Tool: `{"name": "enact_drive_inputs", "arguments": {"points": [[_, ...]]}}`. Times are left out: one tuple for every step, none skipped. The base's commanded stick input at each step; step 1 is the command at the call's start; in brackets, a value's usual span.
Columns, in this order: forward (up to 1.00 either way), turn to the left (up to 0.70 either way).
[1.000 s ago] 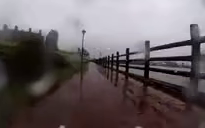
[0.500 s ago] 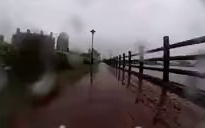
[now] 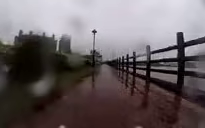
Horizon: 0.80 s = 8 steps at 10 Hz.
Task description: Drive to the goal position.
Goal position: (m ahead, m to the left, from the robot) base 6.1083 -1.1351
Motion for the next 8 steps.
{"name": "enact_drive_inputs", "arguments": {"points": [[1.0, 0.0], [1.0, 0.0], [1.0, 0.0], [1.0, 0.0], [1.0, 0.0], [1.0, 0.0], [1.0, 0.0], [1.0, -0.19]]}}
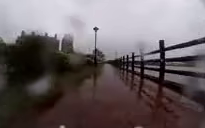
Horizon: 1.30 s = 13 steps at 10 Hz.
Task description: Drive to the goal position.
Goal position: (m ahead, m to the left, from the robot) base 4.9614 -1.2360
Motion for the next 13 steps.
{"name": "enact_drive_inputs", "arguments": {"points": [[1.0, -0.26], [1.0, -0.33], [1.0, -0.4], [1.0, -0.06], [1.0, 0.0], [1.0, 0.0], [1.0, 0.0], [1.0, 0.0], [1.0, 0.0], [1.0, 0.0], [1.0, 0.0], [1.0, 0.0], [1.0, -0.29]]}}
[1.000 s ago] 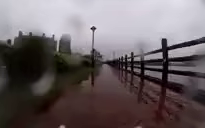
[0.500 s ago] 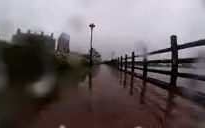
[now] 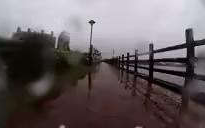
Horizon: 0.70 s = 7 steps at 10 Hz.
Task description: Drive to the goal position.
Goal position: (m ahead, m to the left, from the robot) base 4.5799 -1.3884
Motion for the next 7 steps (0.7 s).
{"name": "enact_drive_inputs", "arguments": {"points": [[1.0, -0.28], [1.0, -0.27], [1.0, -0.4], [1.0, -0.39], [1.0, -0.38], [1.0, -0.36], [1.0, -0.23]]}}
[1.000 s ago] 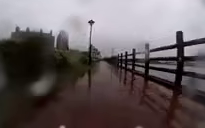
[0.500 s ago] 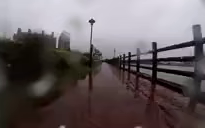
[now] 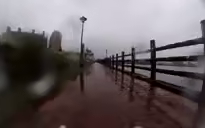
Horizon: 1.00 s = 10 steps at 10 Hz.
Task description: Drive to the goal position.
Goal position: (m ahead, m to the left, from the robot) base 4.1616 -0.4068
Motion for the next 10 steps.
{"name": "enact_drive_inputs", "arguments": {"points": [[1.0, -0.01], [1.0, 0.0], [1.0, 0.0], [1.0, 0.0], [1.0, 0.0], [1.0, 0.0], [1.0, 0.0], [1.0, 0.0], [1.0, 0.0], [1.0, 0.0]]}}
